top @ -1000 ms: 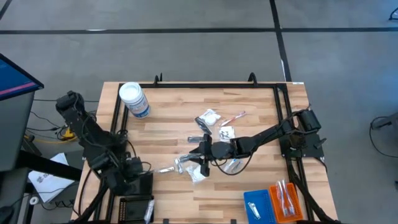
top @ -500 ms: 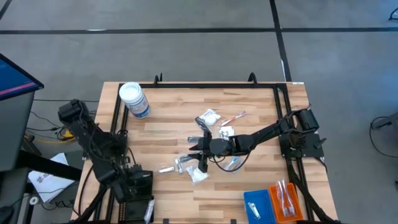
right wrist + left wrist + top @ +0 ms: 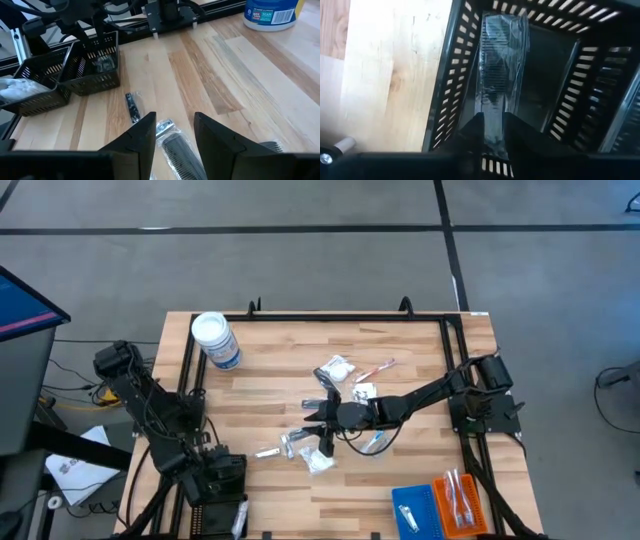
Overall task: Pick & Place Travel size toiletries
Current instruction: Put the black comb into the top black bin
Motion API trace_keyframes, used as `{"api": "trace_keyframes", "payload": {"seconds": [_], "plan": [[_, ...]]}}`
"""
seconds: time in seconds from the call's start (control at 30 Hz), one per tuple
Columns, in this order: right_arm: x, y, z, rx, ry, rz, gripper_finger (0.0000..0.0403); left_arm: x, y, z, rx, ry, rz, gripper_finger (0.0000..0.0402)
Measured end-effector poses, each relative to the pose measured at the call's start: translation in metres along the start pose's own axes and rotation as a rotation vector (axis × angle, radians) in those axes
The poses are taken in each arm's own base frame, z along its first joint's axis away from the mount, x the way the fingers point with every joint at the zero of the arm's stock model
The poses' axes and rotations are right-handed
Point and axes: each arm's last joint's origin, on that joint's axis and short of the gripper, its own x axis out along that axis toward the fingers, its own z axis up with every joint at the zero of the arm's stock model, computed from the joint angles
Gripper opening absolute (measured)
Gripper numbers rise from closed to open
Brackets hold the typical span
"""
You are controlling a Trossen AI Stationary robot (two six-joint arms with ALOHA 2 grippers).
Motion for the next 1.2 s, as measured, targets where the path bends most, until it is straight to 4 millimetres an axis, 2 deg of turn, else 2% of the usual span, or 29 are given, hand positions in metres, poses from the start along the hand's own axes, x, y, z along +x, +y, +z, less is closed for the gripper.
{"api": "trace_keyframes", "payload": {"seconds": [0.2,0.33,0.6,0.73,0.87,0.93,1.03,1.2], "plan": [[0.0,0.0,-0.001,-0.003,0.012,-0.004,0.0129,-0.01,0.004,-0.001,-0.062,0.038,-0.057,0.0106],[0.0,-0.003,-0.003,-0.012,0.034,-0.016,0.0126,-0.027,0.012,0.001,-0.104,-0.031,-0.127,0.011],[0.002,-0.015,-0.007,-0.022,0.103,-0.064,0.0125,-0.065,0.038,0.008,-0.146,-0.371,-0.24,0.0098],[0.001,-0.015,-0.009,-0.027,0.124,-0.071,0.0124,-0.081,0.053,0.012,-0.199,-0.595,-0.244,0.0098],[-0.001,-0.018,-0.01,-0.087,0.173,-0.062,0.0124,-0.089,0.064,0.021,-0.201,-0.737,-0.201,0.0097],[-0.004,-0.026,-0.004,-0.06,0.178,-0.085,0.0124,-0.09,0.066,0.029,-0.187,-0.772,-0.164,0.0095],[-0.01,-0.049,0.003,0.005,0.225,-0.162,0.0124,-0.088,0.067,0.045,-0.183,-0.805,-0.113,0.0091],[-0.017,-0.093,0.007,0.193,0.331,-0.281,0.0124,-0.075,0.068,0.087,-0.217,-0.86,0.034,0.0078]]}}
